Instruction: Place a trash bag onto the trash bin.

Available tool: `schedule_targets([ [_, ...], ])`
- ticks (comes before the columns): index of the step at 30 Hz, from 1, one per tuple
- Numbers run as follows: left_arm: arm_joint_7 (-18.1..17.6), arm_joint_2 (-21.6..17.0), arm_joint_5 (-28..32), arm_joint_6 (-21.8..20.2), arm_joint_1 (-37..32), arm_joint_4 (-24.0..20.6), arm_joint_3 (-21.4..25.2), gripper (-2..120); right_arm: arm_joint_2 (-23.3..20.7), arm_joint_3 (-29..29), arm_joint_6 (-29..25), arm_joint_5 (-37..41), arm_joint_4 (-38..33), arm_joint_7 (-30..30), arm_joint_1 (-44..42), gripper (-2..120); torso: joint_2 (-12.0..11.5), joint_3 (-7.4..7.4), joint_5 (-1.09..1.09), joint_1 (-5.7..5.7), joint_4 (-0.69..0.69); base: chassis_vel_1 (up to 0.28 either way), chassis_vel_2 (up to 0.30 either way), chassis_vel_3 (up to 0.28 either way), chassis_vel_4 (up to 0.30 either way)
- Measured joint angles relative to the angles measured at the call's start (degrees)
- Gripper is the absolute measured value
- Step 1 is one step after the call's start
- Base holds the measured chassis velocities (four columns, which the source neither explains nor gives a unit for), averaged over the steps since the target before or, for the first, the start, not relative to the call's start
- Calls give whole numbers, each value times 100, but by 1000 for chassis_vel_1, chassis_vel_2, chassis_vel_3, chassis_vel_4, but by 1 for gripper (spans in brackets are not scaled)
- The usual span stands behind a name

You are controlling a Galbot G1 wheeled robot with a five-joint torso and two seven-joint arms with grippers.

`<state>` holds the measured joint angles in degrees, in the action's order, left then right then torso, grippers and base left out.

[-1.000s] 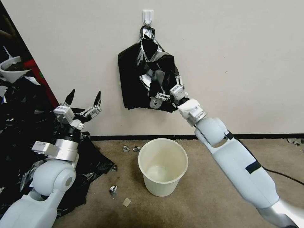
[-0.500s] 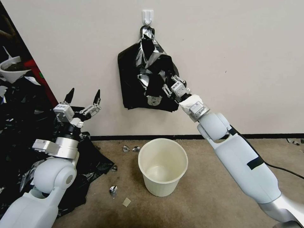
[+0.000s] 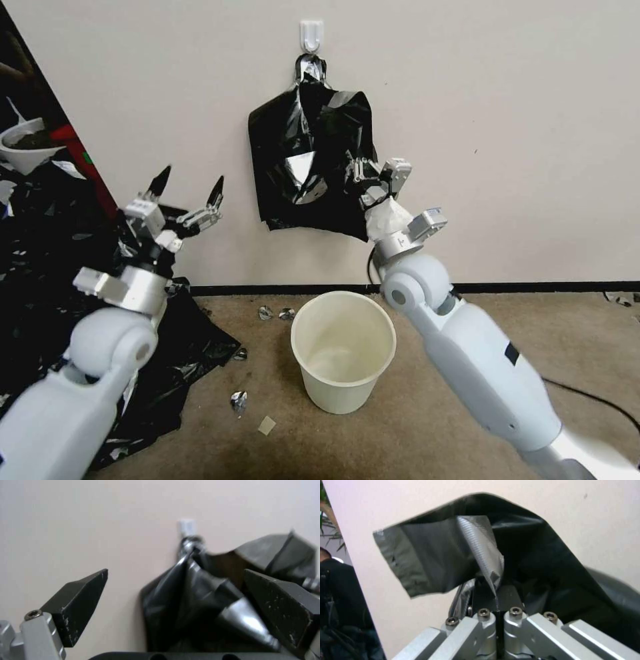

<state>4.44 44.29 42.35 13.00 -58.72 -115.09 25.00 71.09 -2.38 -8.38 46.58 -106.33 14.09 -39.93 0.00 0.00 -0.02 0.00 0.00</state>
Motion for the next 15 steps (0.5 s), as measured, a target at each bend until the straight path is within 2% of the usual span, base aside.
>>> schedule_targets([
  [1,0,0,0,0,0,0,0,100,0,0,0,0,0,0,0,0,0,0,0,0,0,0,0,0,0],
  [4,465,-644,310,-303,1146,314,-762,100,58,33,-41,-37,0,-38,-79,0,0,0,4,0,-1,0,0,0,0],
  [5,465,-644,310,-303,1146,314,-762,100,58,33,-41,-37,0,-38,-79,0,0,0,4,0,-1,0,0,0,0],
  [8,706,-964,642,-762,2220,618,-1913,100,87,124,-59,-79,1,-118,-93,0,0,1,0,0,-1,0,0,0,0],
  [9,706,-964,642,-762,2220,618,-1913,100,87,124,-59,-79,1,-118,-93,0,0,1,0,0,-1,0,0,0,0],
  [12,911,-990,581,-1172,3103,908,-2649,100,97,184,-60,-131,-14,-179,-94,0,0,0,3,0,-2,0,0,0,0],
  [15,951,-901,421,-1326,3447,1064,-2909,100,101,208,-59,-171,-45,-244,-100,0,0,0,2,1,-1,0,0,0,0],
])
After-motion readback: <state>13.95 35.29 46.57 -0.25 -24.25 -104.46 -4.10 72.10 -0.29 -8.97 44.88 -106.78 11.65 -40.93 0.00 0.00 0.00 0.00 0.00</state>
